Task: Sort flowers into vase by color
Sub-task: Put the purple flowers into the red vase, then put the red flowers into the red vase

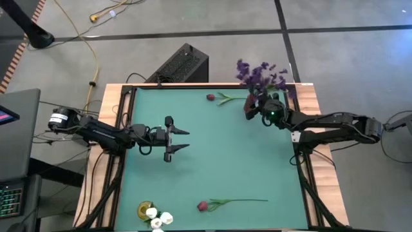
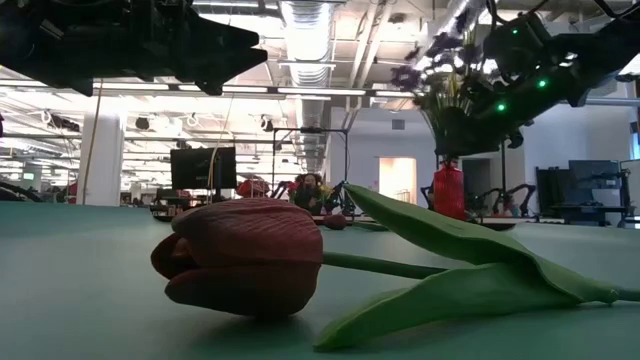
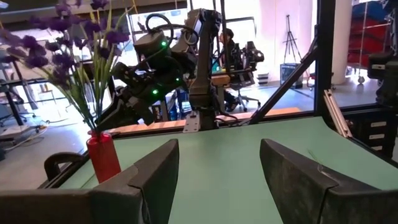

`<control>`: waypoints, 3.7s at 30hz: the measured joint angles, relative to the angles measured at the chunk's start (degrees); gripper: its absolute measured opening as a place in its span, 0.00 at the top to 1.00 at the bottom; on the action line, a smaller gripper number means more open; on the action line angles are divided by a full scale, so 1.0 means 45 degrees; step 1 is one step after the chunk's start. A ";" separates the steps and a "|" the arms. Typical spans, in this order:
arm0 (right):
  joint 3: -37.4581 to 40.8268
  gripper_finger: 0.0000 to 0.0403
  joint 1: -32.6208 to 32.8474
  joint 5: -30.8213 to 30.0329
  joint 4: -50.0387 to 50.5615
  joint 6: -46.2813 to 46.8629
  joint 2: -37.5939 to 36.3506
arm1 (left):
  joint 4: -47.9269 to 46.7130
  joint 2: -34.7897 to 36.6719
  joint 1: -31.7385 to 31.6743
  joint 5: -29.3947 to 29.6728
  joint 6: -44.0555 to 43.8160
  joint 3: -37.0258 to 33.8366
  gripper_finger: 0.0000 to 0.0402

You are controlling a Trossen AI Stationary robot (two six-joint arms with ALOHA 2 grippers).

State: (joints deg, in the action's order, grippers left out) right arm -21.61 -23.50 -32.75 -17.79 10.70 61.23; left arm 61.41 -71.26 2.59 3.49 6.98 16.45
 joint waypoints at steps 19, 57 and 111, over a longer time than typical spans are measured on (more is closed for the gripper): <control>-0.0715 0.44 0.0188 0.0245 0.2464 0.0276 -0.0029 | 0.0000 0.0000 -0.0001 0.0001 0.0005 0.0000 0.47; -0.4115 0.44 0.1612 0.6220 1.1481 0.2939 -0.0044 | -0.0004 0.0000 0.0000 -0.0039 0.0029 0.0000 0.47; -1.1268 0.59 1.3812 0.4534 0.9970 0.7195 1.1628 | -0.0840 -0.0005 0.0005 -0.1044 -0.0439 0.0389 0.47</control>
State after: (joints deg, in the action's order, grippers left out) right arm -72.31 38.65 -12.35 27.08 43.08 113.56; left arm 57.63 -71.29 2.61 -1.21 5.01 18.20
